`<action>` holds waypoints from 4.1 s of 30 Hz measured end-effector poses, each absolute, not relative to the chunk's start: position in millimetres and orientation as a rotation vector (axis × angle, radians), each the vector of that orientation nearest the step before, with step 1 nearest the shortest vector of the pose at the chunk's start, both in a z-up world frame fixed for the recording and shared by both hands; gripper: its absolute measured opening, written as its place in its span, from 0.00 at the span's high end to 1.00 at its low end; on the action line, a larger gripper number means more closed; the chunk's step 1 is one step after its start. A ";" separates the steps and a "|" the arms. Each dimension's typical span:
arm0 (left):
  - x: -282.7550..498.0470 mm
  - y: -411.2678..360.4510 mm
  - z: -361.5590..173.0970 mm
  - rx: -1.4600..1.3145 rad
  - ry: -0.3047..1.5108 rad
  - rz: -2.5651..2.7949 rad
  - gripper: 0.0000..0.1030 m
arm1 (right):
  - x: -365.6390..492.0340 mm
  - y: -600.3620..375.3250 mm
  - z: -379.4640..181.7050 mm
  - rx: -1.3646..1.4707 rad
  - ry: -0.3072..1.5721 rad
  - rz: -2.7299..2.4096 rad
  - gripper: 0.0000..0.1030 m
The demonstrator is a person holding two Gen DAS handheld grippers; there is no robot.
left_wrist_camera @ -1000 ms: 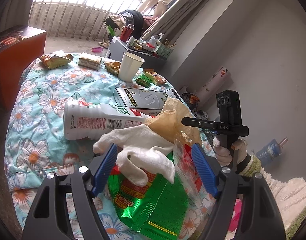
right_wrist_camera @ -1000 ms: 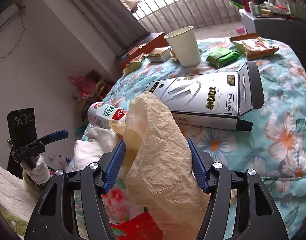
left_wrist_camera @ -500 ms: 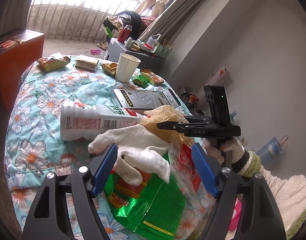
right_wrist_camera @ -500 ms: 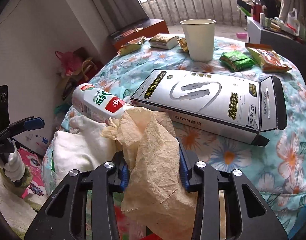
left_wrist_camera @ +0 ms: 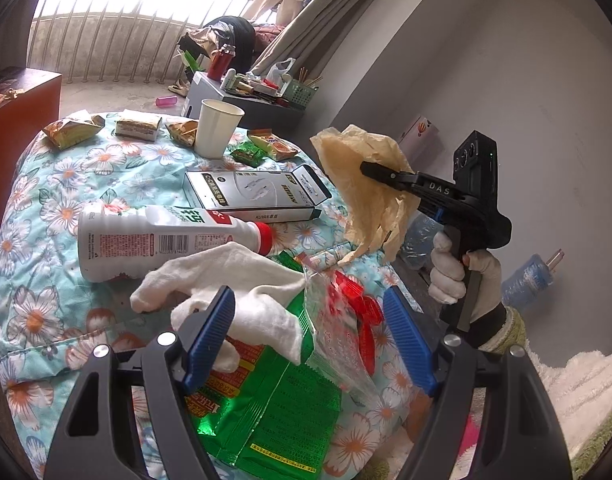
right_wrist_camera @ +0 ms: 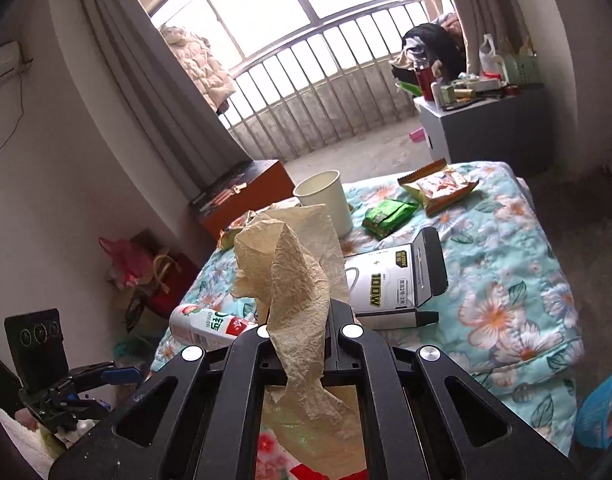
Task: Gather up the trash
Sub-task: 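Grasp the clear plastic bag with the left tool while the right tool holds the paper, then carry the tan paper and plastic bag to the blue wastebasket and open both tools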
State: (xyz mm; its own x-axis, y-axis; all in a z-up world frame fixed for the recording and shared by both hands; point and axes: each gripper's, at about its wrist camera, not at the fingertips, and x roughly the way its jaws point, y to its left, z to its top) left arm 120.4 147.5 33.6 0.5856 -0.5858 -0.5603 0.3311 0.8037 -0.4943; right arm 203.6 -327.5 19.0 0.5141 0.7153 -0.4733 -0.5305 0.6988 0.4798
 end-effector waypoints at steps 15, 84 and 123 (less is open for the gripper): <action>105.1 112.0 17.9 -0.240 0.920 -0.619 0.28 | 146.7 -413.7 14.6 0.424 0.637 0.523 0.98; 213.4 -217.7 88.8 0.122 0.903 -0.951 0.92 | 104.0 -647.2 -24.7 0.753 0.467 0.080 0.98; 340.8 -512.3 -128.0 0.466 1.116 -1.009 0.49 | 230.8 -834.9 -277.8 1.183 0.823 -0.321 0.48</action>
State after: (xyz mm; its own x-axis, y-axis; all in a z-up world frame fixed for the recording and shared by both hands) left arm 340.8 -512.3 -128.0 0.0836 -0.4300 -0.8989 0.8511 0.5000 -0.1601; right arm 230.8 -834.9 -277.8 0.6755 0.1881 -0.7130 0.6212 0.3757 0.6877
